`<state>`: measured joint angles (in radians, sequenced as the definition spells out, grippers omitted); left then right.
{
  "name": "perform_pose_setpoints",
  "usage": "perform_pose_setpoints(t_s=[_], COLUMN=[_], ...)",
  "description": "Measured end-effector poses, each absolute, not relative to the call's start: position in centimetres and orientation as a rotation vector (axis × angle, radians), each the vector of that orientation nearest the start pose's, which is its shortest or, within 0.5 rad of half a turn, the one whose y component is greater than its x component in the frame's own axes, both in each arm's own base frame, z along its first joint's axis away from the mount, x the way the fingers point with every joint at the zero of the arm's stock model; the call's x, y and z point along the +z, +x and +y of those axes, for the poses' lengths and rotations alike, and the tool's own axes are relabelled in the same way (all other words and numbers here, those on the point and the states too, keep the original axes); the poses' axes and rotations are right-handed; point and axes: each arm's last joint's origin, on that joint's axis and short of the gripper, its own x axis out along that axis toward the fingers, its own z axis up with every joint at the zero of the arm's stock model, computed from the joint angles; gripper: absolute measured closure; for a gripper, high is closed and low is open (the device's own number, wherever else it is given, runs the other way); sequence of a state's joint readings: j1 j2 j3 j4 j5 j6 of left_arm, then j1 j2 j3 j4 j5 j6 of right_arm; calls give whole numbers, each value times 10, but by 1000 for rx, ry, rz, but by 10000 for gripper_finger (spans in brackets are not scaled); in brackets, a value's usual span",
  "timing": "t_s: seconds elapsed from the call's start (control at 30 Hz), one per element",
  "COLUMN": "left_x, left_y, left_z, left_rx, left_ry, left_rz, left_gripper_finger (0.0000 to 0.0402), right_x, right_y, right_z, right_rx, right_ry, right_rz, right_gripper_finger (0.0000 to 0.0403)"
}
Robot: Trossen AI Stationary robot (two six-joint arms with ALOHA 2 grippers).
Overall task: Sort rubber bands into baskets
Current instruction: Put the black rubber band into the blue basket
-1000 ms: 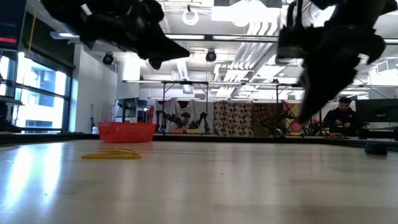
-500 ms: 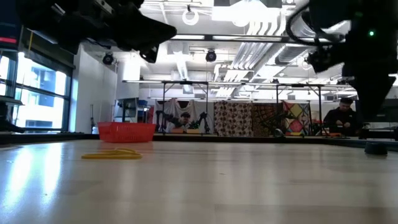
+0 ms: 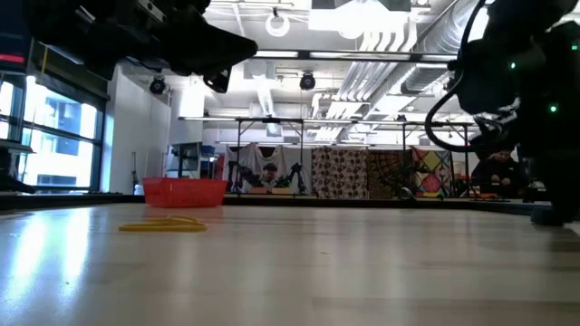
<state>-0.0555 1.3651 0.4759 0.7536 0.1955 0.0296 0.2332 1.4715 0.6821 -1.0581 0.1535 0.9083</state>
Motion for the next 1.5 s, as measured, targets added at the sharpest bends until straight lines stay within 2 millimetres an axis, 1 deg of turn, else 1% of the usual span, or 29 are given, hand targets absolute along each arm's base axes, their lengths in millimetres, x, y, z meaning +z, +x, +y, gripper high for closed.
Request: perform_pose_setpoints(t_s=[0.1,0.17,0.27,0.33,0.4,0.47,0.57,0.7,0.8,0.9,0.97,1.03,1.17,1.3,1.4,1.5], left_x=[196,196,196,196,196,196,196,196,196,196,196,196,196,196,196,196], left_y=[262,262,262,262,262,262,262,262,262,262,262,262,262,262,262,262], left_z=[-20,-20,-20,-20,-20,-20,-20,-20,-20,-20,-20,-20,-20,-20,-20,-20], left_rx=[-253,-252,-251,-250,-250,-250,-250,-250,-250,-250,-250,-250,-251,-250,-251,-251], left_ry=[19,14,2,2,1,1,-5,-6,-6,-6,-5,0,0,0,0,1], left_rz=[134,138,139,139,139,138,141,143,143,143,143,143,142,142,142,142], left_gripper_finger=[401,401,401,401,401,401,401,401,401,401,401,401,401,401,401,401], right_x=[133,131,133,138,150,165,189,224,249,263,263,260,248,234,222,210], right_y=[177,175,176,179,185,194,201,211,214,209,203,197,189,188,188,189], right_z=[35,34,34,37,42,50,61,88,110,125,129,130,122,106,88,68], right_rx=[-694,-688,-681,-659,-610,-563,-535,-432,-348,-344,-376,-416,-481,-510,-532,-557], right_ry=[304,315,325,324,322,330,330,367,395,414,394,364,308,244,200,191], right_rz=[1649,1654,1661,1668,1627,1575,1547,1478,1418,1386,1395,1415,1479,1545,1607,1662], right_gripper_finger=[286,301,338,373,394,393,389,401,399,400,401,401,380,336,305,286])
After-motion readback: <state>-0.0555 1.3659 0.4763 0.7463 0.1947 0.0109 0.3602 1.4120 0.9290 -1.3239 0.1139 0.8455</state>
